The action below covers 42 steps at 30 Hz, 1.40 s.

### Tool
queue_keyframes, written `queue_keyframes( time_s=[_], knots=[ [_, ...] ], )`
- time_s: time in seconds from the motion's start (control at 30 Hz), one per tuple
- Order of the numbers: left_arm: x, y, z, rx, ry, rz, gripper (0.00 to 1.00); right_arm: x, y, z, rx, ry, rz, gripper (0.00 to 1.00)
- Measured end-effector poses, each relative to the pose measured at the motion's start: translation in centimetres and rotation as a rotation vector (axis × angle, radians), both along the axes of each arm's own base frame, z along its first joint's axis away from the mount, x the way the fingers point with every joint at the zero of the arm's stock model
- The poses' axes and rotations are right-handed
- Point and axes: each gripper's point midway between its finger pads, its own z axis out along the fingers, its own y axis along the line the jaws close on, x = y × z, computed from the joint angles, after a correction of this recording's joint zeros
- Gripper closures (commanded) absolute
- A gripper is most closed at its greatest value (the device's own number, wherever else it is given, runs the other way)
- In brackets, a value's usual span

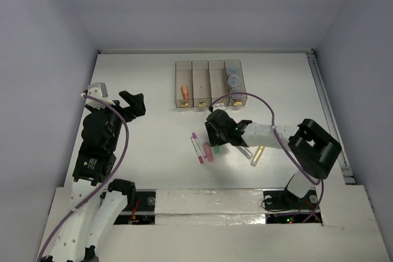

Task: Sort the stationery into containers
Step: Pick up the stationery from the center of the board, then place the stationery in the storage box.

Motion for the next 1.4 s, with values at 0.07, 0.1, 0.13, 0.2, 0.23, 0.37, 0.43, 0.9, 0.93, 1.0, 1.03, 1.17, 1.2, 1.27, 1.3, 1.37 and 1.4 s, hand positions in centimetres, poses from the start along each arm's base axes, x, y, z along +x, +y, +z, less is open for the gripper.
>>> queue_keyframes(
  time_s=[0.07,0.1,0.13,0.2,0.23,0.37,0.43,0.9,0.93,1.0,1.03,1.17,1.2,1.27,1.3,1.37,1.4],
  knots=[
    [0.0,0.0,0.0,0.000,0.000,-0.001,0.01,0.3,0.1,0.0,-0.006,-0.006,-0.004,0.73],
    [0.0,0.0,0.0,0.000,-0.001,-0.002,0.01,0.5,0.1,-0.1,-0.015,-0.012,-0.010,0.79],
    [0.0,0.0,0.0,0.000,-0.001,-0.002,0.01,0.7,0.1,-0.1,-0.017,-0.015,-0.019,0.84],
    [0.0,-0.1,0.0,0.000,-0.001,-0.003,0.01,1.1,0.1,0.0,-0.027,-0.025,-0.029,0.94],
    [0.0,-0.1,0.0,-0.001,-0.001,-0.005,0.01,1.2,0.1,0.1,-0.032,-0.029,-0.032,0.95],
    [0.0,-0.1,0.1,-0.001,-0.004,-0.006,0.01,2.0,0.2,1.3,-0.058,-0.052,-0.027,1.00],
    [0.0,-0.2,0.1,-0.002,-0.004,-0.009,0.01,3.3,1.5,3.6,-0.033,-0.097,-0.011,1.00],
    [-0.6,-0.3,0.7,-0.002,-0.031,-0.023,0.01,22.1,11.1,16.0,0.258,-0.395,-0.010,1.00],
    [-0.6,-0.4,0.7,-0.001,-0.031,-0.024,0.01,23.1,11.0,15.2,0.252,-0.386,-0.017,1.00],
    [-0.7,-0.5,0.7,-0.001,-0.031,-0.028,0.01,24.6,11.0,13.8,0.241,-0.367,-0.028,1.00],
    [-0.7,-0.5,0.8,-0.001,-0.033,-0.028,0.01,25.1,11.0,13.2,0.237,-0.359,-0.032,0.98],
    [-0.7,-0.5,0.8,-0.001,-0.035,-0.028,0.01,25.7,11.0,11.4,0.233,-0.319,-0.035,0.41],
    [-0.7,-0.5,0.8,-0.001,-0.034,-0.027,0.01,25.6,11.1,11.2,0.238,-0.309,-0.034,0.37],
    [-0.7,-0.5,0.8,0.000,-0.035,-0.028,0.01,25.4,11.2,11.0,0.240,-0.300,-0.024,0.35],
    [-0.7,-0.5,0.8,0.001,-0.035,-0.028,0.01,25.3,11.4,11.0,0.245,-0.295,-0.019,0.35],
    [-0.7,-0.5,0.8,0.002,-0.035,-0.028,0.01,25.3,11.6,11.1,0.256,-0.293,-0.011,0.34],
    [-0.7,-0.5,0.8,0.002,-0.034,-0.028,0.01,25.2,11.7,11.1,0.258,-0.293,-0.009,0.34]
  ],
)
